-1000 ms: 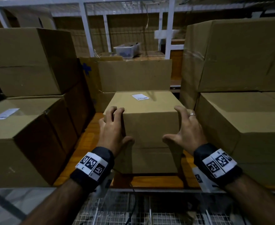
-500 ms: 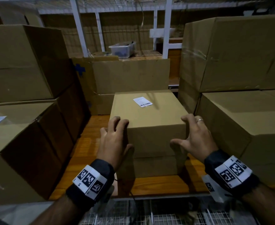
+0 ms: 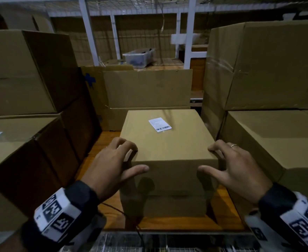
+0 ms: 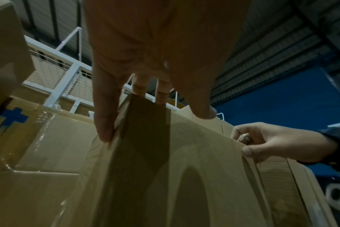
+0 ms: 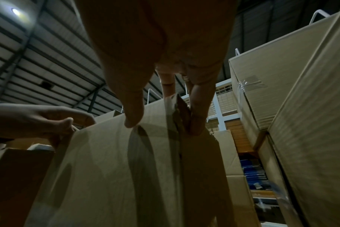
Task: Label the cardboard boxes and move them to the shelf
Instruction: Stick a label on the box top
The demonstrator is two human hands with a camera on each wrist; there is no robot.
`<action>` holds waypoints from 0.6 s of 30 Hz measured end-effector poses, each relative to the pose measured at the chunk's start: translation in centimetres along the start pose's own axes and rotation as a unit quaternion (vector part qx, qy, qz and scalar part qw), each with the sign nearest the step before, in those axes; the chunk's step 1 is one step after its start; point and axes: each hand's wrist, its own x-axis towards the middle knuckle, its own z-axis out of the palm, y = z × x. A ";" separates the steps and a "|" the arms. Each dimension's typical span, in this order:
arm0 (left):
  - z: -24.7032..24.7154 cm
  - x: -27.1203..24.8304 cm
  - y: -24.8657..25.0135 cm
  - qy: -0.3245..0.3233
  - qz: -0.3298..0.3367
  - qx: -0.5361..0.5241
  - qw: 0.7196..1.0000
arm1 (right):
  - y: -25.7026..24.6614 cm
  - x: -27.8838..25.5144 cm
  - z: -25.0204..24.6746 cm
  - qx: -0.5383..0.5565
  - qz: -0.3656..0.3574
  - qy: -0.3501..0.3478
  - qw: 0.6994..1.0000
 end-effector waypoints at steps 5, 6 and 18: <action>-2.3 2.3 0.2 -0.046 -0.009 0.125 0.991 | -1.3 1.0 -3.4 -0.093 0.000 -0.109 0.990; -2.7 3.1 0.0 -0.049 -0.010 0.150 0.987 | -1.7 1.5 -4.2 -0.134 0.000 -0.125 0.983; -2.5 10.7 -1.9 -0.159 0.030 0.123 0.979 | -3.5 13.6 -4.7 -0.237 -0.153 -0.281 0.917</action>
